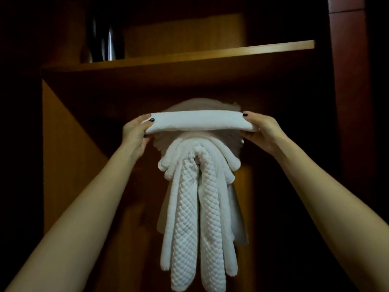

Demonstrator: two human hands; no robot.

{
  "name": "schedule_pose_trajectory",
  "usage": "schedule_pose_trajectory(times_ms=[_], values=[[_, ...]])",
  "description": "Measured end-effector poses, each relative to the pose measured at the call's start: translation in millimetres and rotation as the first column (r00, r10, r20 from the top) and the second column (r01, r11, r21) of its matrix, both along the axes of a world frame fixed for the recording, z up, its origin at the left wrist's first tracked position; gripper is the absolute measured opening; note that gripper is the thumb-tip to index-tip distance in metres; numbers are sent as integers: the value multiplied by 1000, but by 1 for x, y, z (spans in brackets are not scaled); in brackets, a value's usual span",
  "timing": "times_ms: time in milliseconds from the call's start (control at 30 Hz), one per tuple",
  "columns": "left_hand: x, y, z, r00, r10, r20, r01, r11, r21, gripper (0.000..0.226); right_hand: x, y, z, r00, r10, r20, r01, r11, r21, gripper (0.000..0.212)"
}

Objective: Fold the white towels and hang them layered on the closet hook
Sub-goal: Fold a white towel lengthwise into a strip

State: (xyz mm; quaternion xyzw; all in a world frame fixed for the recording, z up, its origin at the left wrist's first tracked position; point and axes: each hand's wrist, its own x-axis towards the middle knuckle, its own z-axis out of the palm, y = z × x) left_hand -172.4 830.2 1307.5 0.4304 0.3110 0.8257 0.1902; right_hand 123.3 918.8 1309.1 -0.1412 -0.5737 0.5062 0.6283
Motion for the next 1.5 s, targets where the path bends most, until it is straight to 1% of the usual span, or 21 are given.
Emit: schedule_pose_trajectory(times_ms=[133,267,400,567,700,733,800,867,933,1033,1100,1167,1200,1233,1267,1300,1333,1367,1400,1467,1500], values=[[-2,30,-13,999,-24,34,26,998,-64,32,-1,27,-30,997,68,-31,-71,991,-109,35],[0,46,-27,992,-84,95,86,996,-22,33,-11,32,-54,987,135,-89,-147,978,-148,38],[-4,43,-12,993,-75,87,70,996,57,29,-10,26,-40,980,106,-169,-120,990,-71,35],[-8,37,4,987,-88,136,68,987,148,25,-12,16,-15,979,102,-179,-106,994,-17,17],[-10,37,-25,991,-59,124,54,998,41,34,-17,21,-35,990,88,-107,-97,992,-85,27],[-11,38,-35,990,-81,115,80,997,13,35,-19,23,-46,990,95,-101,-106,989,-108,24],[-9,37,-52,981,-165,99,169,985,-36,30,-26,21,-68,988,117,-98,-130,982,-136,11],[-6,36,-63,971,-216,100,225,969,-99,22,-32,15,-83,982,146,-123,-163,976,-146,15],[-2,34,-72,974,-207,94,219,964,-149,21,-35,8,-88,975,163,-149,-181,976,-119,18],[4,24,-75,984,-175,-33,163,960,-228,20,-36,1,-88,993,67,-98,-78,990,-115,12],[9,15,-72,981,-125,-147,79,955,-286,19,-36,2,-87,991,-122,46,126,986,-106,18],[12,10,-66,944,76,-322,-178,937,-300,29,-35,1,-83,904,-368,217,369,929,40,11],[12,8,-61,870,215,-443,-360,892,-274,35,-35,0,-79,845,-474,248,453,880,141,14],[14,6,-56,761,319,-566,-516,825,-230,38,-34,1,-74,793,-552,258,504,832,230,25],[18,5,-52,649,362,-669,-611,772,-176,41,-34,1,-70,734,-618,282,544,783,301,35],[22,4,-48,565,356,-744,-641,757,-125,45,-34,0,-65,647,-689,327,587,724,363,40],[28,6,-44,512,326,-795,-635,767,-95,49,-35,-3,-61,565,-737,371,609,676,414,43],[32,7,-42,488,298,-821,-618,781,-84,50,-37,-6,-58,529,-759,380,598,651,468,43],[36,9,-42,488,284,-825,-592,802,-74,48,-40,-11,-56,544,-764,347,557,638,532,42],[37,10,-44,525,278,-804,-489,872,-18,42,-47,-21,-57,650,-711,267,439,639,632,37],[36,10,-45,547,270,-793,-431,902,10,41,-50,-24,-59,687,-674,272,373,649,663,31]])
